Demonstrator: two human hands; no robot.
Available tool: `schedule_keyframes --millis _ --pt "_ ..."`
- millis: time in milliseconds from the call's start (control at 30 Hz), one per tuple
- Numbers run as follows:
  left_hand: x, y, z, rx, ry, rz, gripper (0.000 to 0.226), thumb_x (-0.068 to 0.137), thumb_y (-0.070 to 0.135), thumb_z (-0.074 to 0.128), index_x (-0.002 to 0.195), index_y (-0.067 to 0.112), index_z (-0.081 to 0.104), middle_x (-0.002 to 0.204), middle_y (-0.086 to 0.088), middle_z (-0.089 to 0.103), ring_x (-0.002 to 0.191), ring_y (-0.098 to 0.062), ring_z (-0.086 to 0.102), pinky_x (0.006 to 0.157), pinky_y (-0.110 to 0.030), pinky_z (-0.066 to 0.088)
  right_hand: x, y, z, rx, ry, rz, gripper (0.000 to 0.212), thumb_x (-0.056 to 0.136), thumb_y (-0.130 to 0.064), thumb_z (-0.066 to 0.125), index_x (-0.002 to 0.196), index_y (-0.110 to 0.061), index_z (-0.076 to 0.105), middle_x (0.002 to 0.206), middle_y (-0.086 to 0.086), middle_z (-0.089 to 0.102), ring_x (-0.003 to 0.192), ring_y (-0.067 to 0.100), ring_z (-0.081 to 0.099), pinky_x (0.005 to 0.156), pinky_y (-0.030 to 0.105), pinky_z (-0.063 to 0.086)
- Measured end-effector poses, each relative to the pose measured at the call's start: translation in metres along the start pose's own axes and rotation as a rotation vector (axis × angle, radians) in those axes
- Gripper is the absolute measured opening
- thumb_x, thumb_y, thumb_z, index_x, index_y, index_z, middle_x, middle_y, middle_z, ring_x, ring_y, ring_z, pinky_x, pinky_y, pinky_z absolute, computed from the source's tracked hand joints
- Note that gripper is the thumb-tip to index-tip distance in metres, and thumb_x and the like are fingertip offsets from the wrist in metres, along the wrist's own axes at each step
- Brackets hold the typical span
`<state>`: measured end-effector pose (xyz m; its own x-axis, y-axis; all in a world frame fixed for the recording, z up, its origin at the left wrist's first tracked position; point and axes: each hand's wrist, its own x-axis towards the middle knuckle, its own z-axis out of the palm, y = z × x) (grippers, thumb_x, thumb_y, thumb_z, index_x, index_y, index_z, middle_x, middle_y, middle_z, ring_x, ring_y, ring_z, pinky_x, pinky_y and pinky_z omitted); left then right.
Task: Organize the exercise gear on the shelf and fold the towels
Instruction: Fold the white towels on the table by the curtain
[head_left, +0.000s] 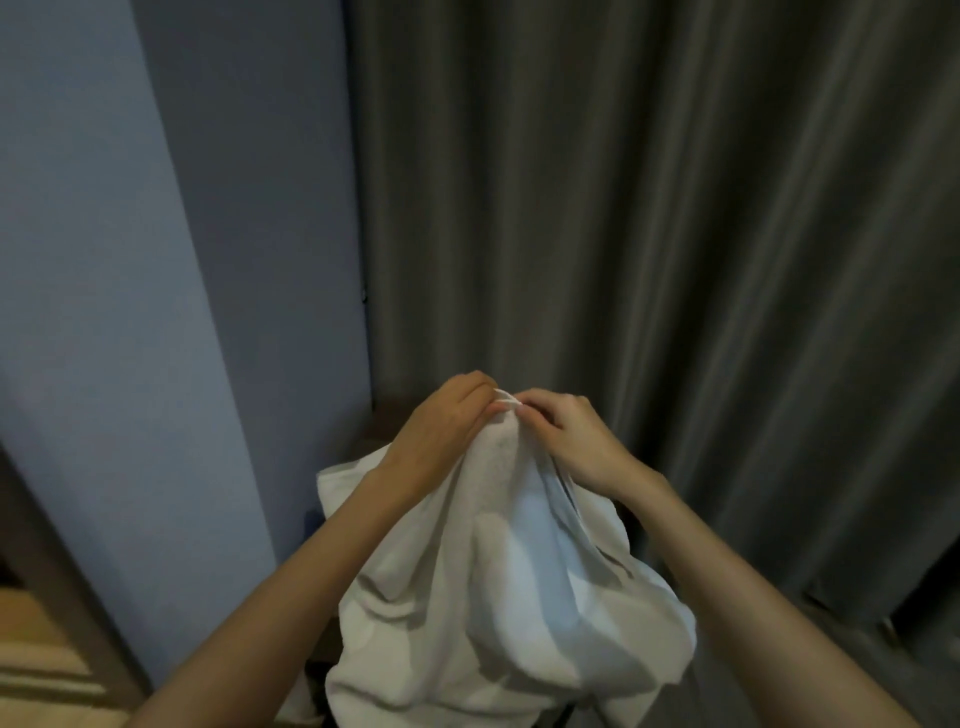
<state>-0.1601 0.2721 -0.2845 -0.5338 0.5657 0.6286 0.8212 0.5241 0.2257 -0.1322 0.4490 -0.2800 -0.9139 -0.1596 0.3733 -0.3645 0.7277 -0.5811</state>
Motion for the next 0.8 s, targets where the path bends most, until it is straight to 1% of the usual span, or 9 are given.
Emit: schedule_keyframes --millis 100,167,267,333,433,567,633,700,800 --pt "0.003 -0.002 0.004 -0.049 -0.04 -0.055 0.021 0.098 0.017 0.047 0.107 0.002 0.06 0.111 -0.013 0.057 0.104 -0.022 0.053 0.094 -0.024 0.036 -0.001 0.002 -0.005 -0.011 -0.036 0.033 0.025 0.1 -0.025 0.046 0.11 -0.019 0.069 0.101 -0.004 0.07 0.092 0.006 0.063 0.086 0.031 0.051" --pt "0.004 -0.005 0.008 -0.1 -0.043 -0.105 0.022 0.1 0.02 0.046 0.102 0.003 0.06 0.107 -0.011 0.057 0.1 -0.019 0.052 0.09 -0.022 0.036 0.0 0.003 -0.01 -0.189 -0.029 0.0 0.025 0.099 -0.027 0.045 0.108 -0.022 0.067 0.103 -0.003 0.069 0.094 0.012 0.063 0.085 0.035 0.05" --pt "0.002 -0.01 0.015 -0.141 -0.066 -0.147 0.019 0.097 0.025 0.053 0.1 0.008 0.06 0.097 -0.004 0.056 0.089 -0.013 0.05 0.078 -0.019 0.033 0.0 0.006 -0.023 -0.555 0.139 -0.071 0.025 0.097 -0.027 0.044 0.115 -0.026 0.061 0.113 -0.002 0.064 0.105 0.02 0.054 0.087 0.036 0.039" --pt "-0.001 -0.013 0.022 -0.12 -0.104 -0.156 0.017 0.094 0.027 0.056 0.092 0.011 0.058 0.09 -0.003 0.056 0.083 -0.017 0.052 0.072 -0.025 0.036 -0.001 0.005 -0.035 -0.632 0.291 -0.091 0.03 0.095 -0.024 0.042 0.12 -0.025 0.059 0.117 -0.002 0.063 0.106 0.021 0.052 0.084 0.034 0.03" --pt "-0.002 -0.018 0.027 -0.12 -0.119 -0.156 0.022 0.088 0.031 0.063 0.081 0.012 0.054 0.083 -0.003 0.054 0.078 -0.018 0.051 0.067 -0.029 0.037 -0.002 0.001 -0.059 -0.503 0.495 -0.032 0.035 0.094 -0.025 0.036 0.121 -0.024 0.058 0.121 0.0 0.062 0.108 0.024 0.058 0.087 0.036 0.04" --pt "-0.003 -0.026 0.023 -0.168 -0.241 -0.184 0.038 0.081 0.05 0.068 0.062 0.028 0.043 0.072 0.009 0.046 0.065 -0.002 0.045 0.057 -0.017 0.03 0.006 -0.002 -0.088 -0.182 0.769 0.08 0.025 0.099 -0.017 0.041 0.112 -0.013 0.061 0.112 0.007 0.064 0.1 0.024 0.061 0.088 0.035 0.049" --pt "-0.005 -0.03 0.026 -0.156 -0.292 -0.214 0.039 0.084 0.047 0.066 0.061 0.027 0.041 0.071 0.009 0.052 0.066 -0.002 0.05 0.06 -0.022 0.036 0.011 -0.005 -0.099 -0.097 0.817 0.115 0.022 0.1 -0.015 0.044 0.113 -0.008 0.06 0.113 0.01 0.062 0.098 0.021 0.061 0.088 0.034 0.052" --pt "-0.004 -0.038 0.027 -0.067 -0.325 -0.261 0.031 0.09 0.041 0.059 0.07 0.02 0.049 0.084 -0.002 0.063 0.081 -0.019 0.06 0.07 -0.036 0.045 0.015 -0.007 -0.107 -0.056 0.809 0.136 0.023 0.098 -0.013 0.049 0.117 -0.005 0.058 0.119 0.012 0.059 0.102 0.022 0.06 0.092 0.038 0.054" --pt "0.005 -0.05 0.012 0.158 -0.199 -0.362 0.029 0.098 0.035 0.045 0.104 0.012 0.061 0.108 -0.012 0.062 0.1 -0.033 0.06 0.083 -0.042 0.046 0.014 -0.007 -0.116 -0.044 0.849 0.15 0.024 0.1 -0.014 0.047 0.119 -0.004 0.058 0.121 0.014 0.058 0.105 0.023 0.059 0.096 0.035 0.051"
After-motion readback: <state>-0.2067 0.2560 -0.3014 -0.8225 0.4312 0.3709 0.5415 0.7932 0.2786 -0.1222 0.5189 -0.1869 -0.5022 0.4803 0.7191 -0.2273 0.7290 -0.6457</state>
